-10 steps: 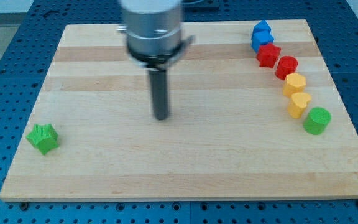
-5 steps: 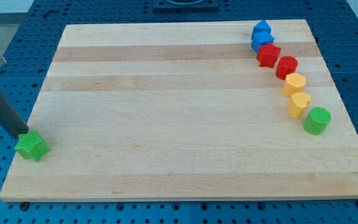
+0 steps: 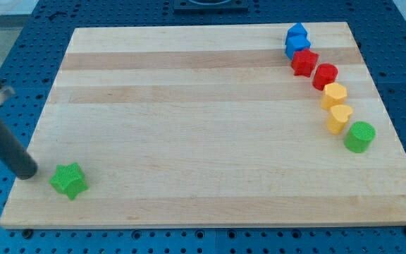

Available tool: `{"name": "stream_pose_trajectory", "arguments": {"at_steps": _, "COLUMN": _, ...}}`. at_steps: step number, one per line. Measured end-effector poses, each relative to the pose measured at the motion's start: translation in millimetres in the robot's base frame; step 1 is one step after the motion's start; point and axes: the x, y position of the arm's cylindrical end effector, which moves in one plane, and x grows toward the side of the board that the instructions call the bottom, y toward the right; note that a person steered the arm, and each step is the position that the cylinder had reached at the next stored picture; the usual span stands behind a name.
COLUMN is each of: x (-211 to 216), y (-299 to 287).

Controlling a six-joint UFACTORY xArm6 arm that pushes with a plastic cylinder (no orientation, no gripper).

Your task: Slide the green star to the bottom of green circle

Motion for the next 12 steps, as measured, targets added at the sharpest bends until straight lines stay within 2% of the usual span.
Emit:
{"name": "stream_pose_trajectory", "arguments": {"at_steps": 1, "x": 18.3, "y": -8.1}}
{"name": "stream_pose_trajectory", "arguments": {"at_steps": 2, "x": 21.4, "y": 30.4}}
{"name": "stream_pose_trajectory", "arguments": {"at_steps": 5, "x": 18.6, "y": 199.2}}
{"name": "stream_pose_trajectory", "arguments": {"at_steps": 8, "x": 0.8, "y": 341.4}}
{"name": "stream_pose_trajectory", "arguments": {"at_steps": 10, "x": -3.4, "y": 379.5}}
{"name": "stream_pose_trajectory", "arguments": {"at_steps": 12, "x": 2.7, "y": 371.7}}
